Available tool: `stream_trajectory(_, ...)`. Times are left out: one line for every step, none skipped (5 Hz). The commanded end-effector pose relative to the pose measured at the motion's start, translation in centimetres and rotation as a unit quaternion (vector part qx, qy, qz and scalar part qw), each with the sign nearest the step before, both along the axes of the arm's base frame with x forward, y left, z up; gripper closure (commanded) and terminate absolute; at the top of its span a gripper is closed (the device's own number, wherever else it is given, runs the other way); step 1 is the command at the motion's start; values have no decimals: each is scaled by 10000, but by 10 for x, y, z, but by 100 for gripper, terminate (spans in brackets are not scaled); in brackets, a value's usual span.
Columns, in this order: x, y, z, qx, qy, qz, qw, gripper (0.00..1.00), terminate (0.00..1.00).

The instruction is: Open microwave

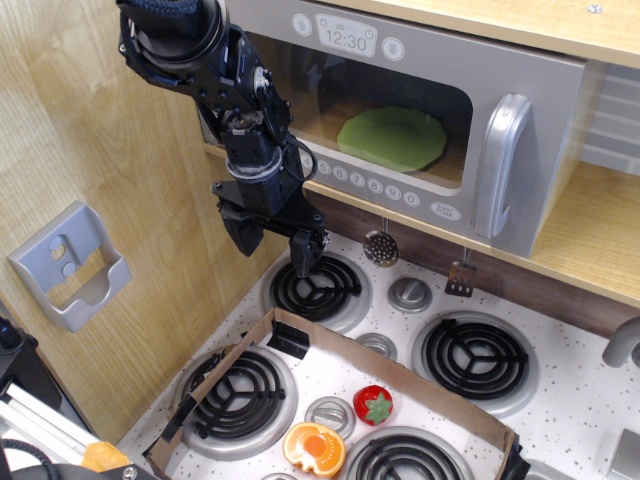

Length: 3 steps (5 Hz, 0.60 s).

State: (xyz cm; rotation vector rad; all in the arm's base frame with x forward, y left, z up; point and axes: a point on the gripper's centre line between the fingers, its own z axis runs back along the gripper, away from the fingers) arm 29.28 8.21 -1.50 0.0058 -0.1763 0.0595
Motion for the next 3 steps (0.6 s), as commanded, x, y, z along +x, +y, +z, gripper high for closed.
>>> stream_trajectory(0, 0, 0, 0, 0, 0, 10000, 0, 0)
stream_trajectory(-17, -21, 22, 240, -416, 78, 9988, 0, 0)
stream_trajectory(-38, -40, 34, 304, -486, 210, 9981, 0, 0)
